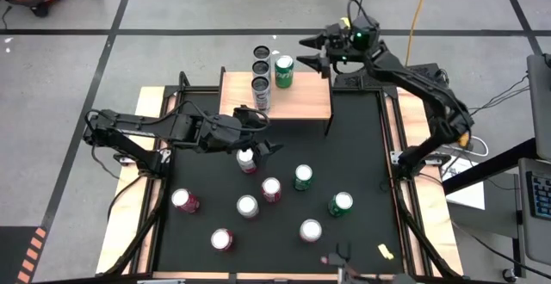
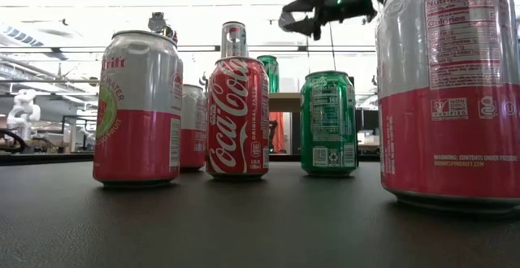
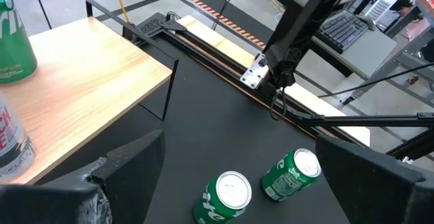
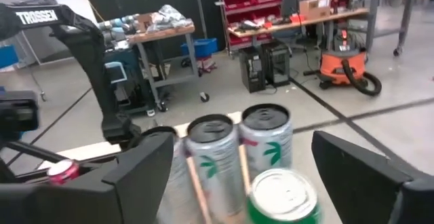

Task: Place canned beverage on shelf
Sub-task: Put the top green soda can aligned with the other green soda can on the shelf

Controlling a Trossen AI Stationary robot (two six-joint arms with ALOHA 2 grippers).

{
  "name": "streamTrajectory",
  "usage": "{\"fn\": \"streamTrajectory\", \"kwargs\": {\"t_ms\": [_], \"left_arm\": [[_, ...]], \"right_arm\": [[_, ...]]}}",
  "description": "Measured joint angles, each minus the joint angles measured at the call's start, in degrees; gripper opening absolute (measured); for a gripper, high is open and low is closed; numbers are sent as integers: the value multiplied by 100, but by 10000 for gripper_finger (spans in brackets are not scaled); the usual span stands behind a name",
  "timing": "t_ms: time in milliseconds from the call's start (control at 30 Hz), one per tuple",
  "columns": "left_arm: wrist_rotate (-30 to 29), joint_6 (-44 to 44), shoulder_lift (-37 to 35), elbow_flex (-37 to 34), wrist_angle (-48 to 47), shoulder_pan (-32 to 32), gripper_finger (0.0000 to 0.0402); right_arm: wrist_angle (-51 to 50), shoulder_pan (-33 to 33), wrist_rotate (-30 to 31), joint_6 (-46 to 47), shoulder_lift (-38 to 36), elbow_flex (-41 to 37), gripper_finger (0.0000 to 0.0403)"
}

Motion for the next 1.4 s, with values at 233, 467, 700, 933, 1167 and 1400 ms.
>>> {"fn": "streamTrajectory", "kwargs": {"t_ms": [233, 467, 700, 933, 1167, 1400], "left_arm": [[-2, -147, -246, 0, -112, -162, 384], [-311, -310, -699, 7, -542, -410, 384], [-520, -319, -912, 5, -1074, -495, 384], [-576, -431, -908, 4, -1319, -575, 384], [-939, -611, -904, 4, -1580, -711, 384], [-991, -599, -904, 4, -1736, -701, 384]], "right_arm": [[-965, 539, 785, 192, -775, -2, 298], [-1347, 806, 1376, 1036, -588, 534, 238], [-2686, 666, 1468, 199, 674, 2281, 191], [-4165, 478, 1270, -707, 1830, 3524, 162], [-4300, 461, 1073, -928, 2139, 3556, 120], [-4257, 465, 1090, -1283, 2228, 3556, 79]]}}
